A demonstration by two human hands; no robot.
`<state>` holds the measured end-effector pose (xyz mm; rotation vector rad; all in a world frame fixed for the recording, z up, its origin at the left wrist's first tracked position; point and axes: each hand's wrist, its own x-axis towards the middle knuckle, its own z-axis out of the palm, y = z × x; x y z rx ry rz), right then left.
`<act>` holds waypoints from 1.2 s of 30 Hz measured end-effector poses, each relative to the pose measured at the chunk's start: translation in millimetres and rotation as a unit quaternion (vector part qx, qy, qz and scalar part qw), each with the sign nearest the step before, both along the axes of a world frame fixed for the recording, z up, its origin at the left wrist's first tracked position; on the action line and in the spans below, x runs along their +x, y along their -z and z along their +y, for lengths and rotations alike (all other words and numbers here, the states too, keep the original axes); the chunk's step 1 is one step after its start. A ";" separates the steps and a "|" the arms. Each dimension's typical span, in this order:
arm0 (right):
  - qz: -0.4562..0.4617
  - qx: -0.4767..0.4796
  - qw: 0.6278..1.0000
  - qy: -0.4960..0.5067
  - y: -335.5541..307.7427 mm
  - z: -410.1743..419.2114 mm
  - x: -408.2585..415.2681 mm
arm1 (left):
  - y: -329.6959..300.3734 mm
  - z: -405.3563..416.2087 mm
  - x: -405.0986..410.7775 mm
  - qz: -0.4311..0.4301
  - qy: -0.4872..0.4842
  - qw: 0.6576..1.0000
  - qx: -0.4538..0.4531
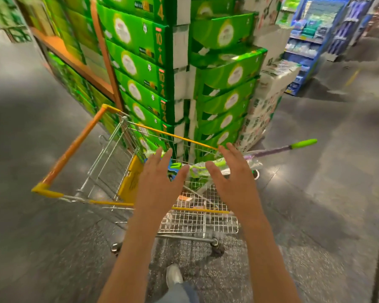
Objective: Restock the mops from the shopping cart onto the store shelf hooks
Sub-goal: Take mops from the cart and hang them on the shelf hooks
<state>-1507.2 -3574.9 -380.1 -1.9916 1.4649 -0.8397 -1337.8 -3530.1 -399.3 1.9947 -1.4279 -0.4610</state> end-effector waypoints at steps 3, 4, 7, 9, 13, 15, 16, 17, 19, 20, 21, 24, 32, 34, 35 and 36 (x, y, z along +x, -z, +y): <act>0.021 0.011 1.000 -0.003 4.2 -46.2 10.7 | 9.5 -50.0 6.6 0.031 -0.004 1.000 -0.001; 0.022 0.013 1.000 -0.006 5.5 -59.9 14.7 | 13.1 -64.0 9.1 0.045 -0.006 0.999 0.004; 0.025 0.025 0.999 -0.017 11.4 -113.7 37.3 | 29.7 -113.9 26.3 0.096 -0.015 0.995 0.019; 0.029 0.039 0.999 -0.025 17.7 -138.1 53.7 | 41.1 -134.5 39.6 0.108 -0.025 0.993 0.028; 0.046 0.067 0.995 -0.052 45.2 -191.2 92.8 | 71.5 -174.3 72.7 0.130 -0.056 0.988 0.056; 0.053 0.082 0.993 -0.061 64.0 -214.5 107.7 | 87.1 -190.3 85.8 0.133 -0.068 0.987 0.065; 0.060 0.088 0.992 -0.065 73.1 -223.6 112.5 | 94.5 -196.6 89.5 0.130 -0.074 0.986 0.071; 0.066 0.100 0.990 -0.072 86.0 -233.7 118.1 | 105.1 -202.7 93.4 0.132 -0.084 0.984 0.081; 0.072 0.124 0.987 -0.079 107.2 -248.4 124.1 | 124.6 -212.6 96.1 0.142 -0.095 0.980 0.101; 0.079 0.140 0.983 -0.087 120.1 -258.0 127.0 | 136.7 -219.5 96.2 0.158 -0.106 0.975 0.111; 0.087 0.153 0.980 -0.092 131.5 -265.0 128.7 | 147.4 -224.9 95.8 0.176 -0.118 0.970 0.117; 0.111 0.179 0.970 -0.118 166.5 -289.7 130.6 | 186.2 -243.7 89.9 0.251 -0.158 0.945 0.137; 0.185 0.225 0.936 -0.196 265.8 -360.3 120.2 | 304.5 -303.8 50.8 0.560 -0.330 0.745 0.152; 0.202 0.233 0.927 -0.215 290.1 -378.9 118.3 | 329.9 -317.6 40.4 0.619 -0.359 0.687 0.127; 0.212 0.237 0.921 -0.226 305.5 -390.3 118.4 | 341.1 -327.9 36.8 0.640 -0.383 0.657 0.111; 0.220 0.243 0.915 -0.234 318.0 -398.6 118.9 | 352.2 -335.7 34.8 0.658 -0.402 0.628 0.101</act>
